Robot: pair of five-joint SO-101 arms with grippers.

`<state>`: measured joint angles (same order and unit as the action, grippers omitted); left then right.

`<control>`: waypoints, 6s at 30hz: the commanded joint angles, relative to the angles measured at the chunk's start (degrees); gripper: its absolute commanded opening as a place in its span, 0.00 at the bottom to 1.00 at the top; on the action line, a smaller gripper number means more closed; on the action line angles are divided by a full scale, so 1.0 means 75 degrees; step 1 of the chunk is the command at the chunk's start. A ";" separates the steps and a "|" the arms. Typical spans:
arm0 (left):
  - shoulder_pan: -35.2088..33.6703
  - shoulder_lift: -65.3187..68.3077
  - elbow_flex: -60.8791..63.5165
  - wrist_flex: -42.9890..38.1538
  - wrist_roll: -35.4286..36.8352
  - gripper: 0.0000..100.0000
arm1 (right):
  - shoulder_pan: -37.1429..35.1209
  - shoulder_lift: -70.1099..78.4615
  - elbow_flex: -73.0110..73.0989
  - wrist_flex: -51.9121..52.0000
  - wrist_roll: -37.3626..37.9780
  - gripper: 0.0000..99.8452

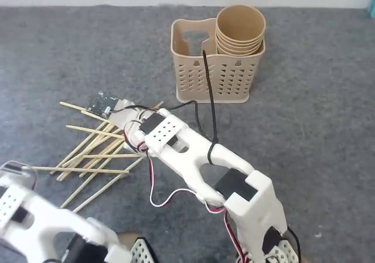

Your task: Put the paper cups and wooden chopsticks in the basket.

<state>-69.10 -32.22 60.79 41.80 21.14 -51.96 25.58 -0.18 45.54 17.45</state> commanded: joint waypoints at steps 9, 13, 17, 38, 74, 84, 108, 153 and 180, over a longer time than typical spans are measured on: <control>0.0352 -0.0281 0.0064 -0.0422 0.0059 0.20 | 0.0053 0.0615 -0.1442 -0.1213 0.0176 0.20; 0.0434 -0.0281 0.0076 -0.0422 0.0059 0.20 | 0.0100 0.1518 -0.2497 -0.1201 0.0164 0.20; 0.0410 -0.0281 0.0076 -0.0422 0.0059 0.20 | 0.0053 0.2221 -0.3516 -0.1190 0.0164 0.20; 0.0399 -0.0281 0.0100 -0.0399 0.0047 0.20 | 0.0006 0.4237 -0.6459 0.0733 0.0985 0.11; 0.1442 -0.0375 0.0311 -0.0117 -0.0785 0.20 | 0.1061 0.2010 -1.2835 0.6933 -0.1348 0.01; 0.1629 -0.0363 0.0334 0.0481 -0.1289 0.20 | 0.1436 0.0615 -1.2823 0.7308 -0.1829 0.01; 0.1453 -0.0281 0.0545 0.0305 -0.0879 0.20 | 0.1178 -0.3159 -0.9776 0.7613 -0.2086 0.01; 0.1629 0.2614 -0.0920 -0.0434 -0.0680 0.01 | 0.1729 -0.3558 -0.8604 0.6968 -0.2063 0.01; 0.2004 -0.5005 0.2034 -0.1078 -0.0621 0.01 | 0.2514 -0.8985 -0.3774 0.6265 -0.0668 0.01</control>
<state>-54.51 -68.79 79.96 36.35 16.22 -32.79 -37.89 -34.64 96.26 10.77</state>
